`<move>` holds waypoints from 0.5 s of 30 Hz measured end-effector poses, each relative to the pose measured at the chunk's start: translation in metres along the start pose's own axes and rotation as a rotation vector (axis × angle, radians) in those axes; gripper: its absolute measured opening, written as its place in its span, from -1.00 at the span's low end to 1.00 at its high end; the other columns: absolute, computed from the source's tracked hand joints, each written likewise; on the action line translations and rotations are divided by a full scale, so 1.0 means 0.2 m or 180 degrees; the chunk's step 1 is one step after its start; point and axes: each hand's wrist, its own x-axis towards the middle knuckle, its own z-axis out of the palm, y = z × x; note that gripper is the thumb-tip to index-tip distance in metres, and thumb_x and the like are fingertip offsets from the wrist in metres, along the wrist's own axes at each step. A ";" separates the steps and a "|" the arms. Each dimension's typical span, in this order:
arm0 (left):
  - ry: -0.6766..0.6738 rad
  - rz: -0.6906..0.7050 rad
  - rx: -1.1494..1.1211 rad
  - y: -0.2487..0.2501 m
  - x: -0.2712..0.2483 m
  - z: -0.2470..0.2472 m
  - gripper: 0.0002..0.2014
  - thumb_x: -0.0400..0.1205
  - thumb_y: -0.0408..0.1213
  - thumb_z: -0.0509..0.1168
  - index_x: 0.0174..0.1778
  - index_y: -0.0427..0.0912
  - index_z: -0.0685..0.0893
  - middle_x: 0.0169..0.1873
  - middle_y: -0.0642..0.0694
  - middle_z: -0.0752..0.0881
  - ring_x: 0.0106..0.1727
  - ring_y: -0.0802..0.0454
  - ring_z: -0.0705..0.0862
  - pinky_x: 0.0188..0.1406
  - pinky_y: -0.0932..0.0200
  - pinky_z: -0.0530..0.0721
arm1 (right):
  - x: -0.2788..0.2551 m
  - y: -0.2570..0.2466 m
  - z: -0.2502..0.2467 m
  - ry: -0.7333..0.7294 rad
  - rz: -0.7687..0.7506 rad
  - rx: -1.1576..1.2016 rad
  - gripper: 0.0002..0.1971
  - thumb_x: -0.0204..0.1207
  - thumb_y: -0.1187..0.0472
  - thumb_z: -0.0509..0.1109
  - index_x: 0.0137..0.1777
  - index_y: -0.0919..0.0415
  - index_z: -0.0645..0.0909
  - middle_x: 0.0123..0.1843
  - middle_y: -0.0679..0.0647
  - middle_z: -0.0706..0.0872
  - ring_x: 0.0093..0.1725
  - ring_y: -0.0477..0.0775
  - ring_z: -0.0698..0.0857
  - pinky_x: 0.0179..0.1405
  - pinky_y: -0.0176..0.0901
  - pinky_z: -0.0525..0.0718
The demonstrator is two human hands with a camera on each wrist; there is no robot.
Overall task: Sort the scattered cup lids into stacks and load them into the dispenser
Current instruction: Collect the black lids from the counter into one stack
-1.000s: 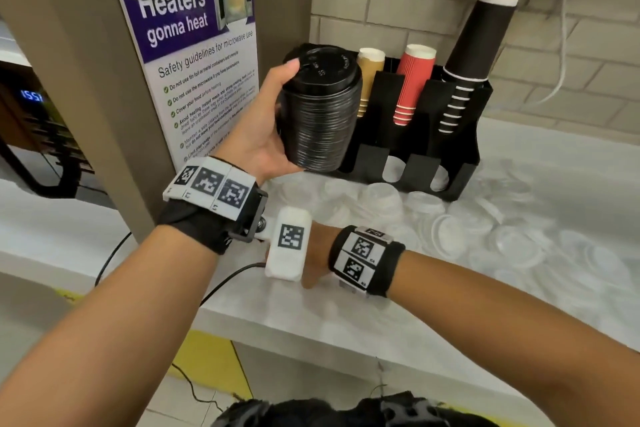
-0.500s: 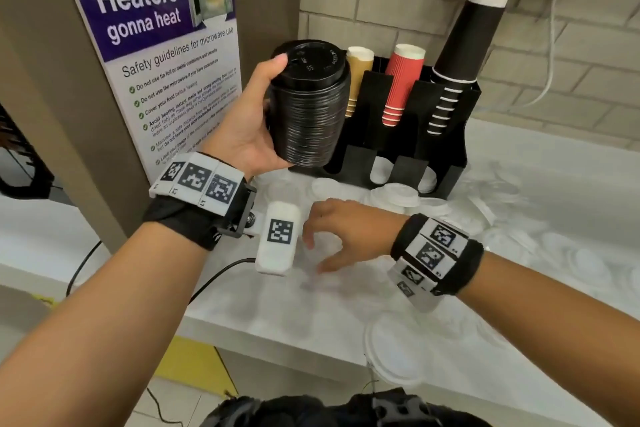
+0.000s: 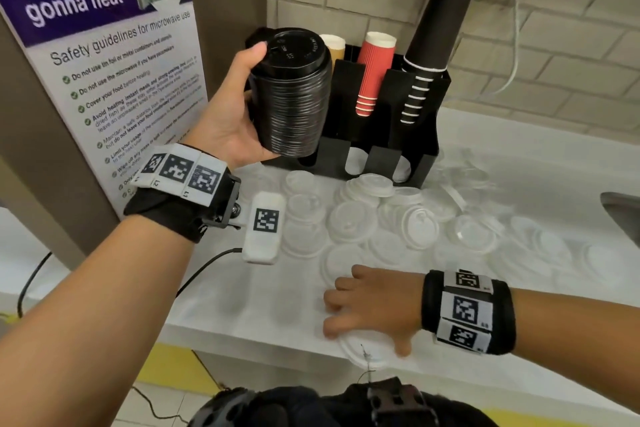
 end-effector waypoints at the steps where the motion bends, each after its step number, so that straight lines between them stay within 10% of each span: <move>1: 0.0011 0.0006 -0.0001 0.00 0.00 0.00 -0.55 0.41 0.13 0.49 -0.08 -0.23 0.86 0.13 -0.28 0.78 0.15 -0.34 0.76 0.09 -0.35 0.68 | 0.00 0.00 -0.01 0.0104 0.0010 0.0204 -0.02 0.08 -0.04 0.71 0.47 -0.06 0.24 0.31 0.10 0.35 0.20 0.16 0.41 0.11 0.05 0.39; 6: 0.0067 0.0102 -0.0092 0.04 -0.04 0.02 -0.53 0.43 0.11 0.48 -0.03 -0.26 0.85 0.13 -0.31 0.78 0.12 -0.37 0.76 0.00 -0.37 0.70 | -0.04 0.16 -0.11 0.1013 0.0589 0.1591 -0.09 0.10 -0.14 0.65 0.42 -0.13 0.24 0.23 0.03 0.39 0.15 0.08 0.40 0.18 0.07 0.45; 15: 0.0552 0.0316 -0.0189 0.11 -0.13 0.04 -0.28 0.39 0.11 0.50 0.40 -0.20 0.56 0.21 -0.28 0.75 0.14 -0.39 0.75 0.03 -0.42 0.69 | 0.00 0.61 -0.17 0.0828 0.2508 0.0978 0.06 0.15 -0.35 0.56 0.60 -0.18 0.07 0.43 0.11 0.28 0.43 0.25 0.29 0.37 0.23 0.31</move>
